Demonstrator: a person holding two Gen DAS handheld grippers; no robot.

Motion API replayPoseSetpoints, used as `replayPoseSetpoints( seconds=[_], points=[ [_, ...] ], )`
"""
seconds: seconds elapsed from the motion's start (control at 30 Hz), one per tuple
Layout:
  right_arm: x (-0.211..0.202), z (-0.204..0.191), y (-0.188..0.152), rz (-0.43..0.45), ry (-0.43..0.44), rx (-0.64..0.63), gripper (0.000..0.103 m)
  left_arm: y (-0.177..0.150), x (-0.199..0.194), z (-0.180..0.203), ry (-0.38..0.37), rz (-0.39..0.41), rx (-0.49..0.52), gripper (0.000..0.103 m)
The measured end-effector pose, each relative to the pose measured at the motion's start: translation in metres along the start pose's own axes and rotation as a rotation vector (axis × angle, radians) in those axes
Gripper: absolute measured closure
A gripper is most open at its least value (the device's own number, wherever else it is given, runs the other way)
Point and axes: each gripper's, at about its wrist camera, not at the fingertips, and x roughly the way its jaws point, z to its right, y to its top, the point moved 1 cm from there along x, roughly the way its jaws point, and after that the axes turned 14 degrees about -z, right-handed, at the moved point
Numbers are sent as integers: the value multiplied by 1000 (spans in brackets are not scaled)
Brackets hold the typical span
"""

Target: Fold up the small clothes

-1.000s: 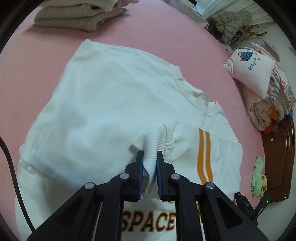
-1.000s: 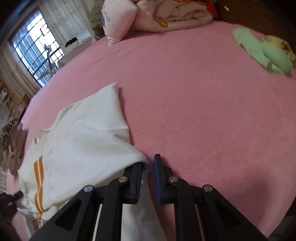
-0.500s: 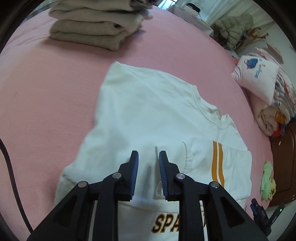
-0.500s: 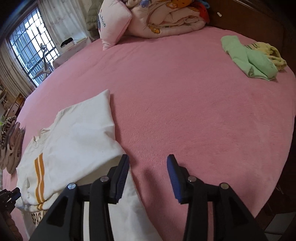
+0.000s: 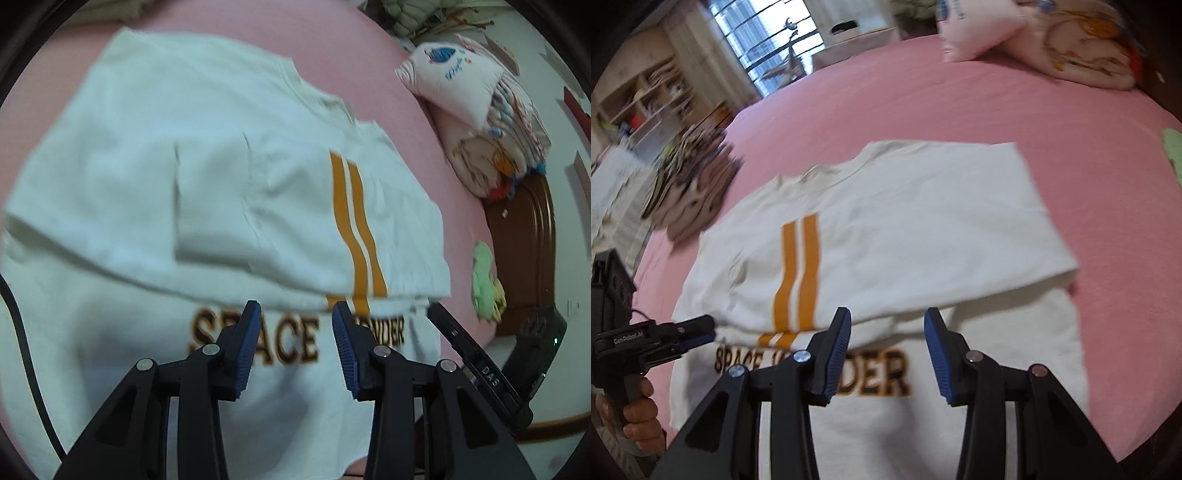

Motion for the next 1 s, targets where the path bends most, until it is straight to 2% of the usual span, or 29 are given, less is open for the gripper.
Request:
replayPoseSetpoints(
  seconds=[0.13,0.37,0.5,0.6,0.8,0.9,1.0],
  points=[
    [13,-6,-6,-68,69,1,62,-6,20,-4,-42,-39,-25,65],
    [32,-1,-6,-97,132,68,62,11,27,-12,-104,15,-79,65],
    [41,2,3,-78,108,92,62,16,27,-17,-126,41,-100,65],
    [46,5,7,-48,74,101,66,17,27,-19,-128,52,-98,65],
    [49,7,4,-35,31,89,74,18,20,-22,-91,79,-87,65],
    [47,6,3,-38,6,78,74,17,14,-25,-87,84,-97,65],
    [40,8,0,-53,7,82,70,14,6,-23,-42,85,-88,64]
  ],
)
